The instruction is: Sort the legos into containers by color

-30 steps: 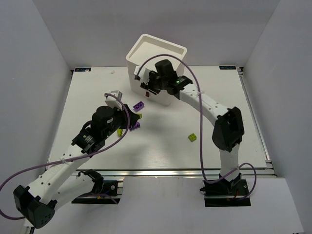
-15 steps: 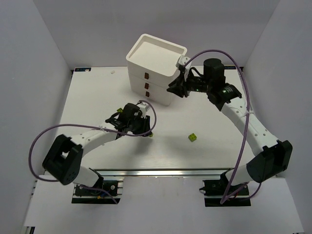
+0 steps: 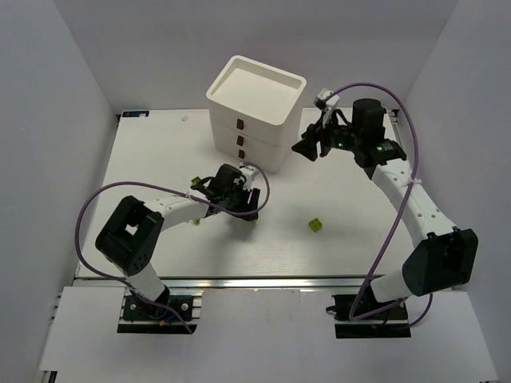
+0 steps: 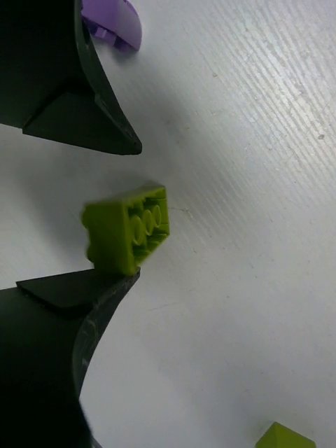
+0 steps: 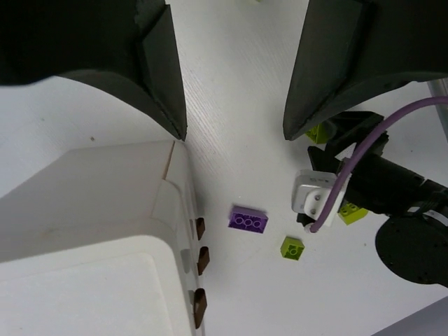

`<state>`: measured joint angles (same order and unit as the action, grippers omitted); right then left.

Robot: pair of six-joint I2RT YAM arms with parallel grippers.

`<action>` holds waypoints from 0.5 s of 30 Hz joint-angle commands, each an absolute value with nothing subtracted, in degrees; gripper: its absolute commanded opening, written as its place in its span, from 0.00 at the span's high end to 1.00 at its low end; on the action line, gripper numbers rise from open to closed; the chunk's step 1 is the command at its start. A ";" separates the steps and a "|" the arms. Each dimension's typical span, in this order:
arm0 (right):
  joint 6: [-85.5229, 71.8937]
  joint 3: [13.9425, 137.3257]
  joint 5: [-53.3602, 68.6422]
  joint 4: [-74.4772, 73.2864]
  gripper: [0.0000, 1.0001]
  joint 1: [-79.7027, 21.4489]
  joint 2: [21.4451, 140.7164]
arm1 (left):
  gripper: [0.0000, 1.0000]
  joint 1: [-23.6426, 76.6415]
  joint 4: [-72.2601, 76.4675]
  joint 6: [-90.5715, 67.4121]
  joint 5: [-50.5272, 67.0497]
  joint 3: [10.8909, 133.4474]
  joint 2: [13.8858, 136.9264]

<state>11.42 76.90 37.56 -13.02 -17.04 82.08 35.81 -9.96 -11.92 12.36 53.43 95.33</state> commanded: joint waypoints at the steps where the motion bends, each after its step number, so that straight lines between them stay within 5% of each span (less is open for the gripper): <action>1: 10.20 76.47 38.67 -11.95 0.36 -15.30 80.95 | 0.23 36.04 -11.69 -10.99 11.69 55.72 90.20; 3: 10.02 76.11 39.02 -12.04 0.34 -14.33 81.12 | 0.12 35.25 -12.22 -11.34 12.13 56.34 87.82; 9: 8.35 74.89 39.46 -10.29 0.32 -12.57 81.65 | 0.03 34.72 -11.16 -12.92 3.46 59.23 80.95; 12: 7.38 74.36 39.29 -9.41 0.32 -11.95 82.09 | 0.07 32.61 -10.11 -14.23 -1.56 60.64 83.75; 15: 7.38 73.92 39.03 -9.05 0.32 -11.16 82.53 | 0.22 29.90 -6.61 -16.52 -4.65 60.38 87.43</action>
<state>8.60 74.43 38.15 -11.77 -11.99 82.21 32.56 -8.43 -14.15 1.56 60.20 84.23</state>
